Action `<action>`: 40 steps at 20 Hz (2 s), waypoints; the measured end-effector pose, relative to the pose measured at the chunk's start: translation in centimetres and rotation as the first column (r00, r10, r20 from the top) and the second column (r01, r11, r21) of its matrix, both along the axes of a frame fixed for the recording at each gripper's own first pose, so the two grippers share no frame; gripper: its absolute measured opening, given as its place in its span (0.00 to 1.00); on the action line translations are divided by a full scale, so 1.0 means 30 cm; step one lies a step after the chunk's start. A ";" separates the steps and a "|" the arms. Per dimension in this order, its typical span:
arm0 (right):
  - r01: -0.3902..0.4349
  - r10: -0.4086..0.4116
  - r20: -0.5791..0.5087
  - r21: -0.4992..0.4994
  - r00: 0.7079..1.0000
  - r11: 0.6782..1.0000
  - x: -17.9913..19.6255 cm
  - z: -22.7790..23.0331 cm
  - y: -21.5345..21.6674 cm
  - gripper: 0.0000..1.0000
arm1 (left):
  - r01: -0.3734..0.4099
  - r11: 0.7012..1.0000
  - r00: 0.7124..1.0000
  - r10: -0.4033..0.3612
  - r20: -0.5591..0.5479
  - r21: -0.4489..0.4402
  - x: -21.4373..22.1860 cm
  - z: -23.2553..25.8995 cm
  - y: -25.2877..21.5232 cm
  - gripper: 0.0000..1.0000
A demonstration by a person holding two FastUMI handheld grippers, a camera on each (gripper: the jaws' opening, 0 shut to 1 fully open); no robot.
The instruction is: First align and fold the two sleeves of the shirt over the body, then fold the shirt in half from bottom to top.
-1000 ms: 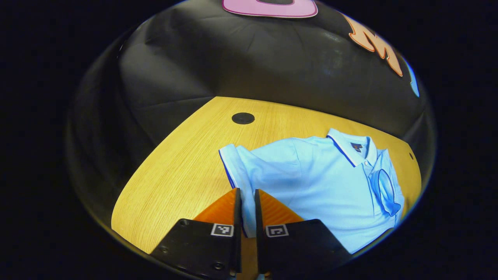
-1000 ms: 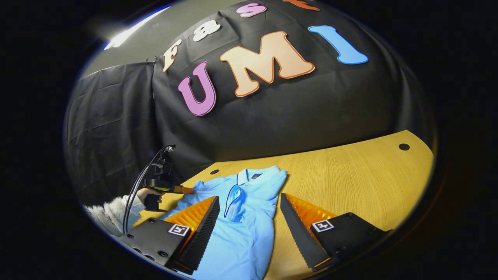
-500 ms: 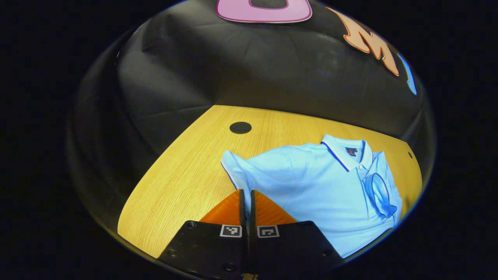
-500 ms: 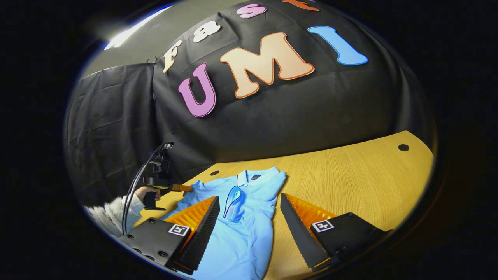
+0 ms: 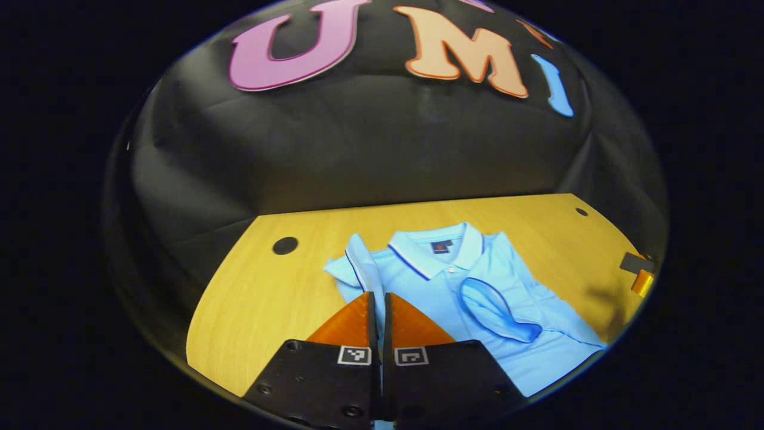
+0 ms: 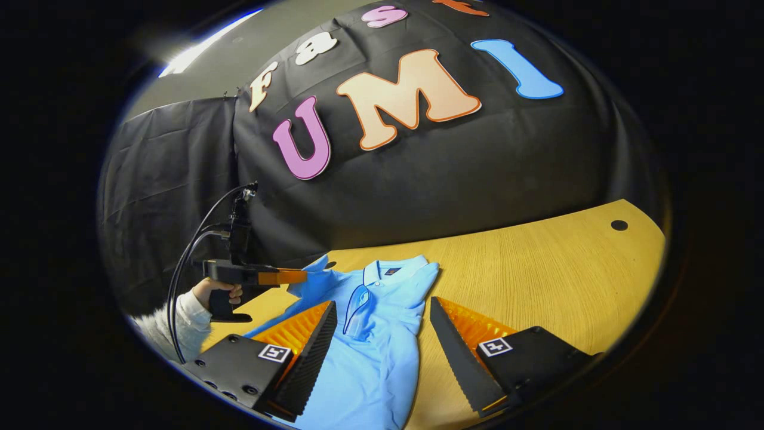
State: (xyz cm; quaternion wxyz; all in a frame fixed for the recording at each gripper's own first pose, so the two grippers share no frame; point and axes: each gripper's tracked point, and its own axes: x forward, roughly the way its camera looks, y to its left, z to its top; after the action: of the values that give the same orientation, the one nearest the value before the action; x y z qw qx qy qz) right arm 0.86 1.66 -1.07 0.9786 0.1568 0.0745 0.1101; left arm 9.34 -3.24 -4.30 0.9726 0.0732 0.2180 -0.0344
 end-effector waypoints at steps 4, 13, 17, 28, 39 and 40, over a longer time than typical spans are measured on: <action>0.012 -0.012 -0.004 -0.006 1.000 1.000 0.007 -0.008 -0.013 0.98 | 0.106 0.993 0.994 -0.106 -0.004 0.055 -0.007 -0.027 -0.136 0.02; 0.006 -0.006 0.000 -0.016 1.000 1.000 0.008 -0.005 -0.002 0.98 | 0.102 0.994 0.992 -0.104 0.073 0.025 -0.095 0.013 -0.126 0.99; -0.001 0.001 0.000 -0.031 1.000 1.000 -0.001 -0.008 0.015 0.98 | 0.062 0.998 0.993 -0.062 0.097 0.002 -0.212 0.028 -0.045 0.96; -0.093 0.094 -0.002 -0.125 0.996 0.988 -0.289 -0.030 0.192 0.98 | 0.000 0.999 0.987 0.007 0.160 -0.040 -0.779 0.075 0.119 0.95; -0.095 0.050 -0.188 -0.237 0.981 0.967 -0.760 -0.372 0.206 0.94 | 0.043 0.995 0.999 -0.041 0.033 -0.085 -1.133 -0.226 0.119 0.95; -0.094 0.047 -0.192 -0.246 0.980 0.965 -0.776 -0.385 0.209 0.98 | 0.040 0.995 0.999 -0.038 0.022 -0.095 -1.150 -0.254 0.123 0.96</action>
State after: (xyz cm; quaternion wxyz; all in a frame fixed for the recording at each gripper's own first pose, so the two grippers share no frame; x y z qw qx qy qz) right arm -22.43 7.95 -12.62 0.9750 0.0369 0.1838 0.1194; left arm -25.16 0.46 -11.92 0.9763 0.0313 0.2047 -0.0630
